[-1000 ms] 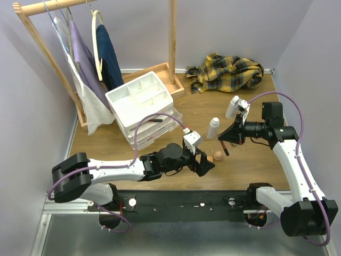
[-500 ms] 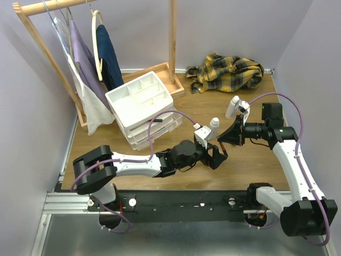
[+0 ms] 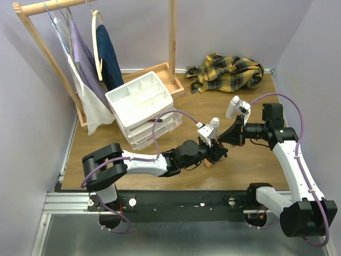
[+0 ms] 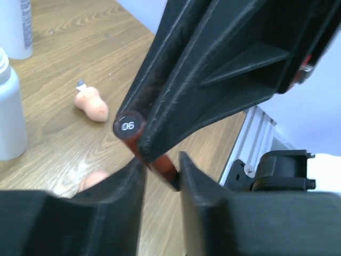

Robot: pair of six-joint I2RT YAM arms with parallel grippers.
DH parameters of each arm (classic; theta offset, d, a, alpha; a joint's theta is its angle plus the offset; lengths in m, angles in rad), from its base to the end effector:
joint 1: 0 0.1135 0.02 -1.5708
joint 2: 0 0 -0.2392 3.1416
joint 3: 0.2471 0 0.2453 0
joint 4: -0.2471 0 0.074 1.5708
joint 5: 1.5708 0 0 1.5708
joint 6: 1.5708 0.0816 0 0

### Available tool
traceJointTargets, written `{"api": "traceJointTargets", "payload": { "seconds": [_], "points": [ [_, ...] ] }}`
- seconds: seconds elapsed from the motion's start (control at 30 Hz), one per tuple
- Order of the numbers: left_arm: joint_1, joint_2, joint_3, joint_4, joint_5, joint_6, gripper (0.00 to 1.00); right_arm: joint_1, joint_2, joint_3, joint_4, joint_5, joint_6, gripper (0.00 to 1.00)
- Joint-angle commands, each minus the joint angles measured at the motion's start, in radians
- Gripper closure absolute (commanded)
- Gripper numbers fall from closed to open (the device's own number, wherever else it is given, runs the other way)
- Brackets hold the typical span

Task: Organize the makeup
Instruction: Pick up the lipstick at the center of the board, then place the lipstick in the drawer.

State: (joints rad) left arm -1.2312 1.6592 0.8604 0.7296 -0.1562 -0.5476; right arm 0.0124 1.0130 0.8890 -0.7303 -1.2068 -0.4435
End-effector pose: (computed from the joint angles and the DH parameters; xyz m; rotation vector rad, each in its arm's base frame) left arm 0.1466 -0.3769 0.2125 0.4753 1.7245 -1.2050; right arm 0.2035 0.0788 0.2689 -0.9330 1.7902 1.1593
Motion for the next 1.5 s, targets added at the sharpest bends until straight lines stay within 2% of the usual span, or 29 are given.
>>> {"api": "traceJointTargets", "payload": {
  "seconds": [0.0,0.13,0.23,0.27,0.43,0.47,0.53,0.67,0.83,0.93,1.27,1.47],
  "points": [
    [-0.005,0.019,0.017,0.099,-0.017,-0.005,0.75,-0.006,-0.014,-0.021,0.003,-0.039,-0.009,1.0],
    [-0.005,0.008,-0.012,0.125,-0.017,-0.003,0.89,-0.008,-0.014,-0.027,0.014,-0.03,0.0,0.99],
    [-0.005,-0.015,-0.05,0.154,-0.025,0.003,0.98,-0.008,-0.016,-0.035,0.022,-0.023,0.005,0.92],
    [-0.005,-0.025,-0.06,0.174,-0.025,0.008,0.99,-0.008,-0.016,-0.036,0.025,-0.02,0.005,0.86],
    [-0.004,-0.045,-0.11,0.217,-0.013,0.017,1.0,-0.008,-0.019,-0.045,0.034,-0.014,0.009,0.67],
    [-0.004,-0.049,-0.113,0.215,-0.008,0.018,1.0,-0.008,-0.021,-0.047,0.035,-0.013,0.009,0.6],
    [-0.004,-0.056,-0.13,0.215,-0.006,0.017,1.0,-0.008,-0.022,-0.05,0.04,-0.008,0.011,0.54],
    [-0.002,-0.09,-0.17,0.212,-0.013,0.018,1.0,-0.008,-0.033,-0.059,0.048,0.004,0.012,0.47],
    [-0.001,-0.162,-0.231,0.157,-0.04,0.046,1.0,-0.008,-0.045,-0.071,0.072,0.03,0.022,0.45],
    [-0.001,-0.242,-0.25,0.064,-0.072,0.09,1.0,-0.031,-0.045,-0.082,0.094,0.062,0.023,0.43],
    [0.001,-0.518,-0.183,-0.534,-0.259,0.27,1.0,-0.042,-0.039,-0.104,0.147,0.171,0.012,0.37],
    [0.007,-0.624,-0.109,-0.816,-0.368,0.35,1.0,-0.045,-0.033,-0.102,0.144,0.193,0.009,0.36]
  ]
}}
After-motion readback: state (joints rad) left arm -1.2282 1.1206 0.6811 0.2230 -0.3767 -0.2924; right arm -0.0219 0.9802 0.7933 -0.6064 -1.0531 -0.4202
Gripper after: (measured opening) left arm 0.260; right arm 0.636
